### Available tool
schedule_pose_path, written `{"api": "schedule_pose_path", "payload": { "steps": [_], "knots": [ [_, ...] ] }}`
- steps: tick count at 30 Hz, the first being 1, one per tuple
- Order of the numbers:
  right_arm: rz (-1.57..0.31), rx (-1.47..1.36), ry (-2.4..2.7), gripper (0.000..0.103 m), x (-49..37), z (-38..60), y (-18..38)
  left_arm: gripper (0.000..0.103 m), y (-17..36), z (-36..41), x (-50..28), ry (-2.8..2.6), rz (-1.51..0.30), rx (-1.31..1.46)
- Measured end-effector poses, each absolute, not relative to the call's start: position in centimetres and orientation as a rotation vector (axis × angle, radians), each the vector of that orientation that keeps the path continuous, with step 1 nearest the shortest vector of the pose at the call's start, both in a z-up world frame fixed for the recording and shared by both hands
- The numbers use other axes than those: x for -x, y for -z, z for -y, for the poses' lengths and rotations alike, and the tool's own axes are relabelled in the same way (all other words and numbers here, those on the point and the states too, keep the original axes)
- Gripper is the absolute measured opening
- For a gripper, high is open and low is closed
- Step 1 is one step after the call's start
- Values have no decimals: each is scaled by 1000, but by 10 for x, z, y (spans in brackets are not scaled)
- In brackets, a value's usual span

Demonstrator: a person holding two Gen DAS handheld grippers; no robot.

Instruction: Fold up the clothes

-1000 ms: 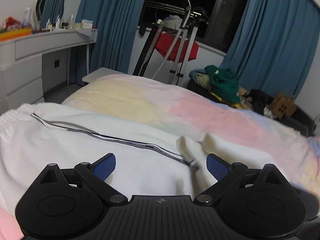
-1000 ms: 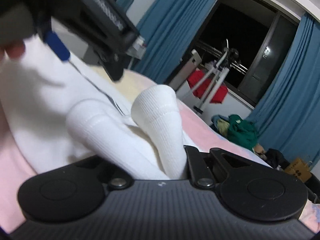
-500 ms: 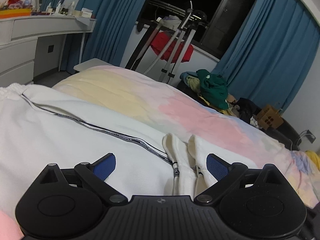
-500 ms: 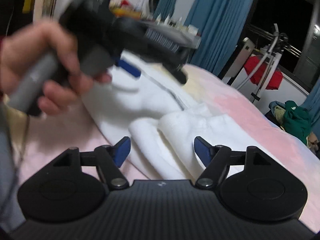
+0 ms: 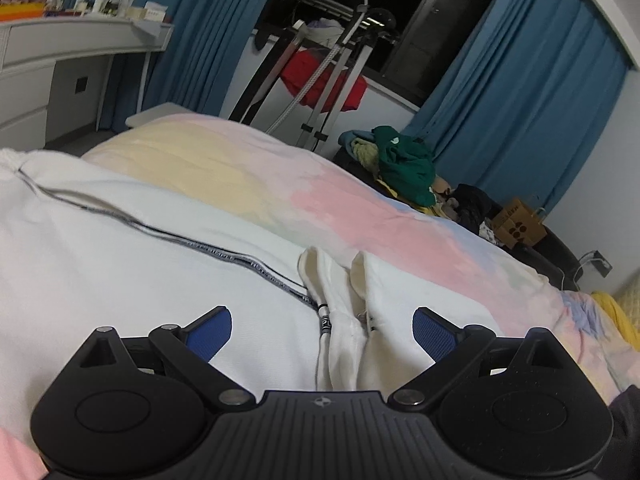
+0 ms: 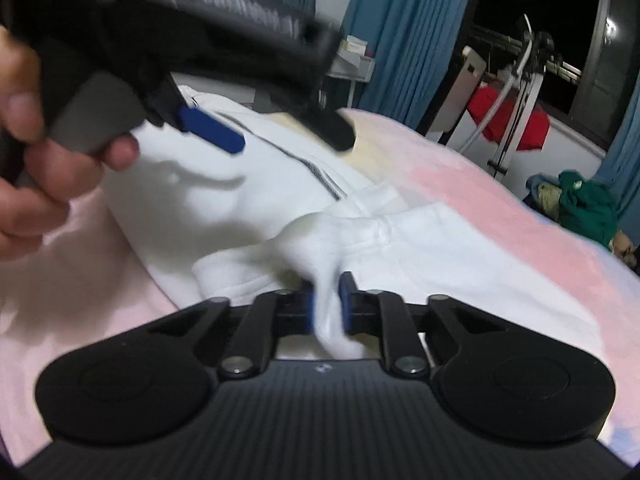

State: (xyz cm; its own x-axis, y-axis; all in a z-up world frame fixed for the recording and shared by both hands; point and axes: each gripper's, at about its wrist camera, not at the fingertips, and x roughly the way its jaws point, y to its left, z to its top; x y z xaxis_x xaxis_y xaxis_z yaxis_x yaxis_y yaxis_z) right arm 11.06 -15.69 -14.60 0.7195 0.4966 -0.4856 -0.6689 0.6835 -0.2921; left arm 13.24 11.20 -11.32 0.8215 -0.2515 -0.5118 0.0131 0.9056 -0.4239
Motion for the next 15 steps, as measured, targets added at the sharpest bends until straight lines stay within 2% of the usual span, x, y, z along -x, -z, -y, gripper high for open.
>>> {"api": "schedule_pose_path", "payload": {
  "steps": [3, 9, 13, 14, 15],
  "knots": [
    [-328, 537, -685, 10, -90, 160, 131, 98, 113, -114, -131, 151, -585, 438],
    [-446, 610, -727, 10, -82, 159, 158, 98, 120, -112, -133, 118, -624, 422],
    [-497, 495, -707, 14, -92, 162, 148, 98, 122, -107, -131, 106, -636, 369],
    [-518, 447, -708, 20, -94, 166, 142, 98, 121, -106, -131, 108, -634, 363],
    [-538, 398, -708, 30, -96, 169, 137, 98, 120, -105, -131, 110, -631, 357]
  ]
}}
